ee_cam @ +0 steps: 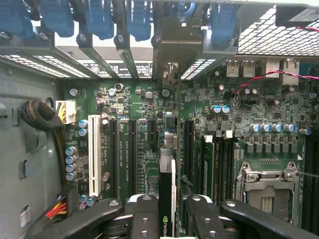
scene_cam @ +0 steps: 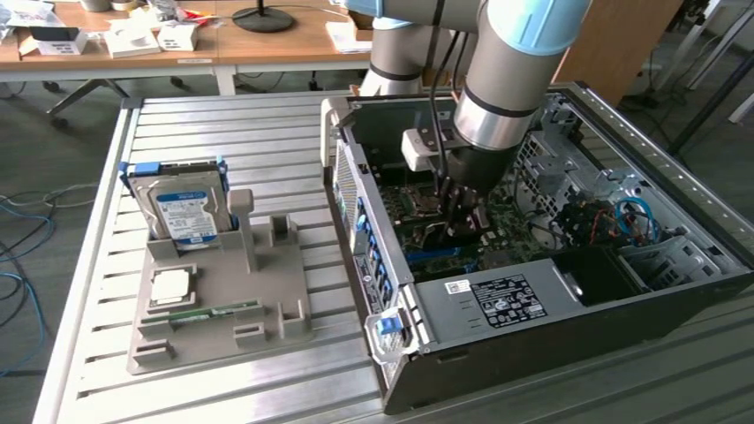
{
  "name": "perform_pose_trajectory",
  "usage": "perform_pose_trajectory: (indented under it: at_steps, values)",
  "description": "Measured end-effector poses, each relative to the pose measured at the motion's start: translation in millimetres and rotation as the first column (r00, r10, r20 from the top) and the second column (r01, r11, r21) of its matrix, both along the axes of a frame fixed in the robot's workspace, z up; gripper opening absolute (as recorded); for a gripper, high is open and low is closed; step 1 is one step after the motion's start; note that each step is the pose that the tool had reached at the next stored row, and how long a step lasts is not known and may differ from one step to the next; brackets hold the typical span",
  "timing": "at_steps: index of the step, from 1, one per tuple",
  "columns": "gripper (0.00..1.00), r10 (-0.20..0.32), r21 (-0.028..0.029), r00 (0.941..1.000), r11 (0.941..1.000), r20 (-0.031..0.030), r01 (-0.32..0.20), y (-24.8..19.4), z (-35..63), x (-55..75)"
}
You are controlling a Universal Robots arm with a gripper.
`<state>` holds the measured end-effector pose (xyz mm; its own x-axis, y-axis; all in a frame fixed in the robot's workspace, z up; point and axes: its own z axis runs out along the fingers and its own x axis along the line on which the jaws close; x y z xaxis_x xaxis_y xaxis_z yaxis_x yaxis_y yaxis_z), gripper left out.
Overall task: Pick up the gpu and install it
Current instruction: 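Insert the gpu into the slot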
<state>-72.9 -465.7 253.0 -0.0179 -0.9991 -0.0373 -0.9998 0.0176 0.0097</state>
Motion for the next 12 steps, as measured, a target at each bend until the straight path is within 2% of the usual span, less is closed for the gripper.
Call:
perform_pose_trajectory:
  at_steps: [12]
  values:
    - [0.26,0.000,0.0001,1.0000,1.0000,0.0001,0.000,0.1,-2.5,0.2]
